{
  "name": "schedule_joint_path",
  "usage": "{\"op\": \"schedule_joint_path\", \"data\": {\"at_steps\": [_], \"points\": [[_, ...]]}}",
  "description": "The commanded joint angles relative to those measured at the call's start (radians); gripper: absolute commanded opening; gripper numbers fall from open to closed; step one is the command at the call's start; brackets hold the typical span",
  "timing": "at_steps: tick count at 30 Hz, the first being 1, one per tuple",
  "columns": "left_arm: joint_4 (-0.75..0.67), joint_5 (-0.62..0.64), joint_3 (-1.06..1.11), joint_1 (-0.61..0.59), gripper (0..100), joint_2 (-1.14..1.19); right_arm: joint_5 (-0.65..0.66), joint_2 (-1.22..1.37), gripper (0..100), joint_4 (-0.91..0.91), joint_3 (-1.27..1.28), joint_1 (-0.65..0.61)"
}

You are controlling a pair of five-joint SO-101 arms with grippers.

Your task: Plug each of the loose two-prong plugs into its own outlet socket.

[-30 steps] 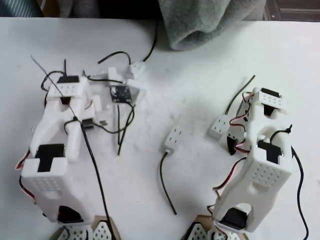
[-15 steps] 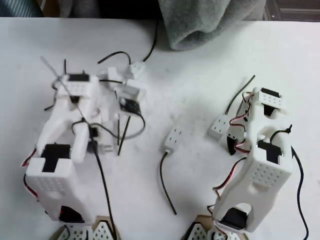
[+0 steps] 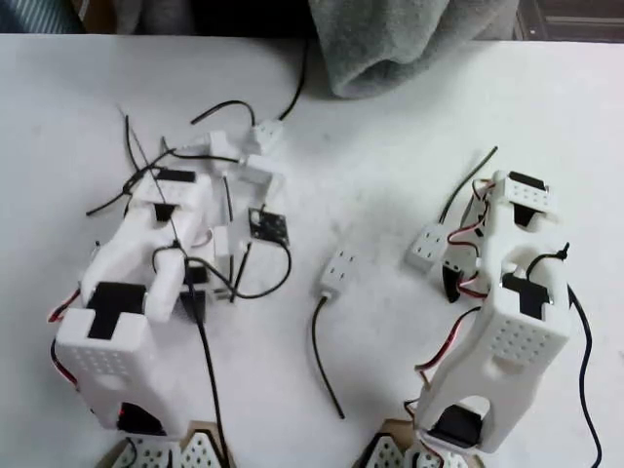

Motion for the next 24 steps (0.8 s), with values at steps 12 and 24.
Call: {"op": "schedule_joint_path", "data": {"at_steps": [12, 24], "points": [[-0.040, 0.029, 0.000, 0.030, 19, -0.045, 0.011, 0.015, 39.0, -0.035, -0.008, -0.008], [-0.040, 0.097, -0.009, 0.044, 6, -0.008, 0.011, 0.015, 39.0, -0.035, -0.005, -0.008]]}}
